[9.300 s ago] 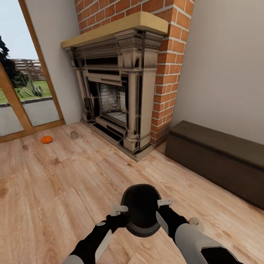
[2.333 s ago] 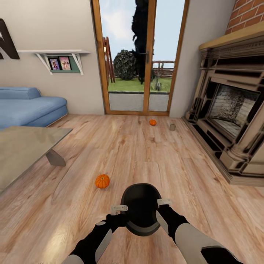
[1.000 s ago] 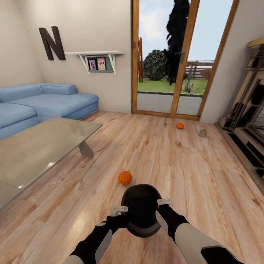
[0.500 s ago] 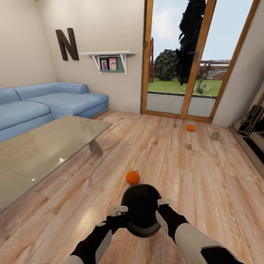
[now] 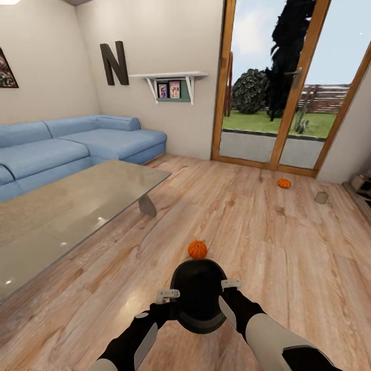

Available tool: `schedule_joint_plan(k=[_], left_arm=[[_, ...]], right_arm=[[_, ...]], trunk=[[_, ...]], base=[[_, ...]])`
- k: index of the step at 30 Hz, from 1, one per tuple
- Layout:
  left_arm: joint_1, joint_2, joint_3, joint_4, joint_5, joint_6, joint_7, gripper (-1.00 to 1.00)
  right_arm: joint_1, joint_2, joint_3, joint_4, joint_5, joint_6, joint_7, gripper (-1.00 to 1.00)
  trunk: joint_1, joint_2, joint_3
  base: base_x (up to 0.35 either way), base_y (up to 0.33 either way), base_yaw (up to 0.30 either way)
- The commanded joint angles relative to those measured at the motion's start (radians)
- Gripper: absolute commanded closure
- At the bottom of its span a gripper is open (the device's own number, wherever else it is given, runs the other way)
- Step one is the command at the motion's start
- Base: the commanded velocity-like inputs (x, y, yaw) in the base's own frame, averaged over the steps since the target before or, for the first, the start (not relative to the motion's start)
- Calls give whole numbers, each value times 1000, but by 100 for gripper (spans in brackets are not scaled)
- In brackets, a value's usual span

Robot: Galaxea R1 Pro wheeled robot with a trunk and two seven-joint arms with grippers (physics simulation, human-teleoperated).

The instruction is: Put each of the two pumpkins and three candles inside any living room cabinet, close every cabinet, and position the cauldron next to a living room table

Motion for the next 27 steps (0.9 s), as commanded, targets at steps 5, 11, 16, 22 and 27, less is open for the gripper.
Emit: schedule_joint_plan(k=[5, 11, 16, 22, 27], left_arm=[[-1, 0, 12, 1, -6, 5, 16, 100], [-1, 0, 12, 1, -5, 5, 16, 100], [-1, 0, 12, 1, -5, 5, 15, 100], [-1, 0, 11, 1, -6, 5, 14, 100], [-1, 0, 10, 1, -5, 5, 14, 100]], right_arm=[[-1, 0, -3, -33, -16, -19, 19, 100], [-1, 0, -3, -33, -16, -19, 19, 100], [-1, 0, -3, -33, -16, -19, 19, 100], [-1, 0, -3, -32, -16, -20, 19, 100], [0, 0, -3, -32, -16, -20, 19, 100]], trunk=[[0, 0, -1], [0, 0, -1], [0, 0, -1], [0, 0, -1], [0, 0, -1]], base=[[0, 0, 243], [0, 0, 254], [0, 0, 255], [0, 0, 255], [0, 0, 255]])
